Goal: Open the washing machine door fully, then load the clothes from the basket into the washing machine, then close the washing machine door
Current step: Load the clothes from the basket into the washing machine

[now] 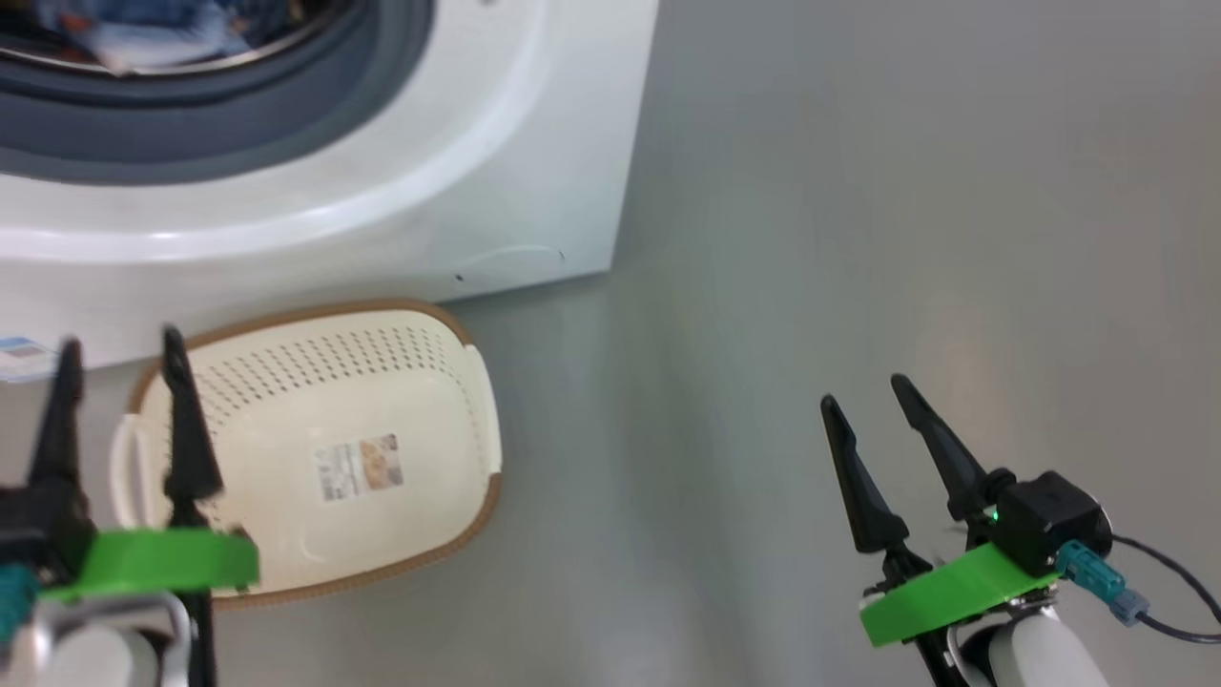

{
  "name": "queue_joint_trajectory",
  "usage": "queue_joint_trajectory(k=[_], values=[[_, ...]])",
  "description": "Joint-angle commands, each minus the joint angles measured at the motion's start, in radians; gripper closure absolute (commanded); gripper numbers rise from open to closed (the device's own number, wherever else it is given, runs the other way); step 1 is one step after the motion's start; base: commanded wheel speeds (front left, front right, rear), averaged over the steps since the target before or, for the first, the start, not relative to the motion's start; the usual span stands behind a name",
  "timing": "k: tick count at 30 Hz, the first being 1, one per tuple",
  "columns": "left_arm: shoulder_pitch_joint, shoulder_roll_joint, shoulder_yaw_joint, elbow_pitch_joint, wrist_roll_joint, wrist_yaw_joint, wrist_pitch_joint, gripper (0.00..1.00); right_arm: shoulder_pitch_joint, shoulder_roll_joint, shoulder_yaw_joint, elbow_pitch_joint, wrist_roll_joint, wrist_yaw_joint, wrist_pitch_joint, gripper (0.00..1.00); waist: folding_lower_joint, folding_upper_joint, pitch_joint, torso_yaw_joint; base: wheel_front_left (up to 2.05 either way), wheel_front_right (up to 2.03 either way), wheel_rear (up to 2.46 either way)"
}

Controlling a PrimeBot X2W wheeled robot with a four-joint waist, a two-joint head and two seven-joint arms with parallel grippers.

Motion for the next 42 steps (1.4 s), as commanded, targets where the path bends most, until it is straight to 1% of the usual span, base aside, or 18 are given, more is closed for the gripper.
queue_joint_trajectory(k=[1,9,15,20,27,42], values=[[0.024,0.021,0.033,-0.034,-0.002,0.015,-0.01,0.0,0.027,-0.002,0.014,-0.025,-0.009,0.003,0.009,0.0,0.0,0.0,-0.084,0.061,0.0,0.0,0.0],[0.161,-0.022,-0.003,-0.052,-0.005,0.041,-0.019,0.0,0.093,-0.002,-0.007,-0.052,-0.029,0.003,0.053,0.0,0.0,0.0,-0.18,0.096,0.0,0.0,0.0],[0.244,-0.042,-0.037,-0.055,-0.006,0.047,-0.022,0.0,0.15,-0.002,-0.023,-0.084,-0.036,0.003,0.086,0.0,0.0,0.0,-0.249,0.116,0.0,0.0,0.0],[0.287,-0.044,-0.054,-0.063,-0.002,0.056,-0.019,0.0,0.189,-0.002,-0.034,-0.114,-0.041,0.003,0.111,0.0,0.0,0.0,-0.297,0.131,0.0,0.0,0.0],[0.334,-0.031,-0.053,-0.081,0.0,0.073,-0.016,0.0,0.238,-0.002,-0.05,-0.156,-0.045,0.003,0.143,0.0,0.0,0.0,-0.357,0.144,0.0,0.0,0.0],[0.354,-0.019,-0.059,-0.099,-0.001,0.086,-0.001,0.0,0.267,-0.002,-0.061,-0.188,-0.044,0.003,0.158,0.0,0.0,0.0,-0.374,0.146,0.0,0.0,0.0]])
